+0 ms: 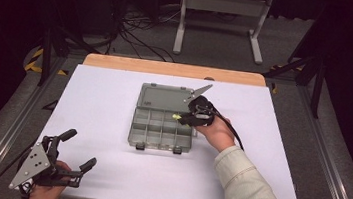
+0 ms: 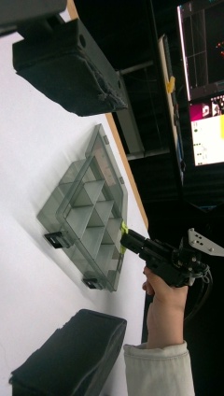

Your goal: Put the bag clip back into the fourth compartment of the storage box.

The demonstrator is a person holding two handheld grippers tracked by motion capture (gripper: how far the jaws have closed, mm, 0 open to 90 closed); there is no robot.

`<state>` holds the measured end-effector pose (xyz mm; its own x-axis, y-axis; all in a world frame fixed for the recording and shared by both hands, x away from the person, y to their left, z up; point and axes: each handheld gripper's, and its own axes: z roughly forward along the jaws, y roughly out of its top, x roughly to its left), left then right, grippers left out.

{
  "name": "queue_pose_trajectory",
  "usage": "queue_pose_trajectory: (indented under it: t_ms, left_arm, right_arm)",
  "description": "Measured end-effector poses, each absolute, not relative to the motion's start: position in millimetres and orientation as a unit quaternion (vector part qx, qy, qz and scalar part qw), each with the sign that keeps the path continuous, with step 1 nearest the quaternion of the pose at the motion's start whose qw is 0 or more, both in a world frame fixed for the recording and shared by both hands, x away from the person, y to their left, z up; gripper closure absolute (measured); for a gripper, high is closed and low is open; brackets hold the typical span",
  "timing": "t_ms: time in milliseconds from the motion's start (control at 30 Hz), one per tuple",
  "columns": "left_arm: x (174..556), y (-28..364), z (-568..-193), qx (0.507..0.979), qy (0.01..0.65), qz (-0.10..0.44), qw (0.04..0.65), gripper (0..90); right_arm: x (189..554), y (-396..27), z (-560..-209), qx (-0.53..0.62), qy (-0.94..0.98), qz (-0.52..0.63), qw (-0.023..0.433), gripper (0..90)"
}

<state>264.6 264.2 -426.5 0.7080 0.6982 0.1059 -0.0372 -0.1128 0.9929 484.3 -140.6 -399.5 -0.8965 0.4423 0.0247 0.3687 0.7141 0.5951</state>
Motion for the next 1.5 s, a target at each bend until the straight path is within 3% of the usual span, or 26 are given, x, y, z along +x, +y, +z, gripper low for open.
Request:
queue_pose_trajectory:
  t_ms: [733,967,1167,1267,1500]
  left_arm:
    - [264.8,263.7,-426.5,0.685,0.241,0.296,0.62,1.2]
    - [264.7,263.8,-426.5,0.685,0.241,0.296,0.621,1.2]
    - [264.8,263.7,-426.6,0.685,0.241,0.295,0.621,1.2]
    - [264.8,263.6,-426.7,0.685,0.241,0.295,0.62,1.2]
    - [264.8,263.5,-426.6,0.685,0.242,0.295,0.621,1.2]
  right_arm:
    - [485.8,-149.4,-398.7,0.24,0.918,0.312,0.06,77.2]
    - [485.3,-151.3,-396.2,0.244,0.915,0.315,0.064,72.6]
    - [481.8,-151.2,-389.9,0.244,0.912,0.322,0.075,57.0]
    - [477.9,-152.0,-382.8,0.252,0.903,0.337,0.086,38.2]
    - [463.3,-158.7,-363.3,0.246,0.893,0.362,0.107,26.2]
